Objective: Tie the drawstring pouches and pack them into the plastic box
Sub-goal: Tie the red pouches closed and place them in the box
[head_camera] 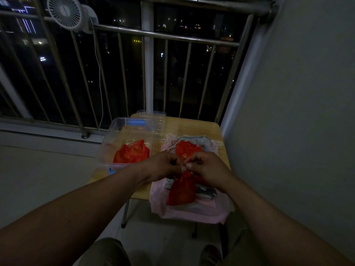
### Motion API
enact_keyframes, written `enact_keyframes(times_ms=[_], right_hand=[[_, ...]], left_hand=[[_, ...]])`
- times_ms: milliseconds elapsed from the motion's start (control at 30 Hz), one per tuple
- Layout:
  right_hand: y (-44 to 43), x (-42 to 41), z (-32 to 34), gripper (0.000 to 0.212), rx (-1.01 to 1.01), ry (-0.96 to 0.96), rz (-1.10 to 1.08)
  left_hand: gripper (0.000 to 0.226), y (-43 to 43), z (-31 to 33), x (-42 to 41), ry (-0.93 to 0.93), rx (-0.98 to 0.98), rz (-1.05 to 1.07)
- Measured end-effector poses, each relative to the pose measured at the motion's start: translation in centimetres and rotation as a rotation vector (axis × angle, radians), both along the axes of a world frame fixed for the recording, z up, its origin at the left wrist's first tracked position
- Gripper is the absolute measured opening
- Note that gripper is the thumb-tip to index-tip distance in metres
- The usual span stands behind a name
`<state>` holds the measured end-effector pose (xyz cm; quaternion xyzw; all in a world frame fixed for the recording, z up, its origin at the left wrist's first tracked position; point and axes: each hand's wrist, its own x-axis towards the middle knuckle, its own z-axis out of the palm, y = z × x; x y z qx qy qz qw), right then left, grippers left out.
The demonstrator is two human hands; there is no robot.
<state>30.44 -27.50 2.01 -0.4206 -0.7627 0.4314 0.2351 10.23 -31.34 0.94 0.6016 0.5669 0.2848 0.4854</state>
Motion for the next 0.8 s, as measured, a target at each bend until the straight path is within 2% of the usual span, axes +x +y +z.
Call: enact_keyframes(times_ms=[67,433,533,700,800], right_hand=[[0.0,-0.2,-0.3,0.005,0.041,-0.003,-0.025],[0.2,-0.7,-0.8,0.005,0.121,-0.003,-0.047],[0.2,-0.9,-1.0,0.009,0.184,-0.037,-0.03],[-0.6,-1.4,-1.3,0.02,0.233,-0.053,-0.033],[-0.8,-1.7,-1.2,0.02,0.267,-0.032,-0.047]], left_hand=[[0.011,-0.1,-0.1,0.1,-0.002,-0.009,0.017],[0.022,-0.5,-0.9,0.7,-0.081,0.08,0.097],[0.005,-0.8,-1.0,1.2,-0.019,0.122,0.12],[0.014,-1.0,-1.1,1.9,0.104,0.162,0.174],[0.015,-1.1,-0.9,2.0,-0.029,0.085,0.229]])
